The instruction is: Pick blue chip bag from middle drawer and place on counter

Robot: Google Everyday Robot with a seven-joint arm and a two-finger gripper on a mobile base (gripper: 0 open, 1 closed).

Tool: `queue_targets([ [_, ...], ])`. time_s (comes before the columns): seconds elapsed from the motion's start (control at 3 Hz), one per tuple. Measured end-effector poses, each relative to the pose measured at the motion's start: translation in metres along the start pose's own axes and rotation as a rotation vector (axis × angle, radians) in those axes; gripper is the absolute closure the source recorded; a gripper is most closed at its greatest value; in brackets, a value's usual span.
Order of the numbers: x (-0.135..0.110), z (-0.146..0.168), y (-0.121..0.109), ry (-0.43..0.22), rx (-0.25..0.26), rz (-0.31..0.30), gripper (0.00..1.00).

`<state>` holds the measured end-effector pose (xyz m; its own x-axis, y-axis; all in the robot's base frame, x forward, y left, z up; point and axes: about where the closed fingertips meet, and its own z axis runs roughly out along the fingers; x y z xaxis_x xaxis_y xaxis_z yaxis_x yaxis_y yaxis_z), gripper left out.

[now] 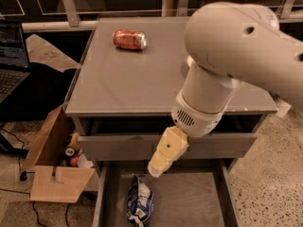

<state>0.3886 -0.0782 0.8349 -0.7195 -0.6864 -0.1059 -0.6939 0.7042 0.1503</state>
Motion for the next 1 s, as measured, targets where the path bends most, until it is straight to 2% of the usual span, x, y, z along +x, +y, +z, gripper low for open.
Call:
queue_targets([
  [0.33, 0.001, 0.001, 0.001, 0.001, 0.001, 0.097, 0.00],
  [0.67, 0.001, 0.001, 0.001, 0.001, 0.001, 0.098, 0.00],
  [1.0, 0.008, 0.030, 0.001, -0.013, 0.001, 0.197, 0.00],
])
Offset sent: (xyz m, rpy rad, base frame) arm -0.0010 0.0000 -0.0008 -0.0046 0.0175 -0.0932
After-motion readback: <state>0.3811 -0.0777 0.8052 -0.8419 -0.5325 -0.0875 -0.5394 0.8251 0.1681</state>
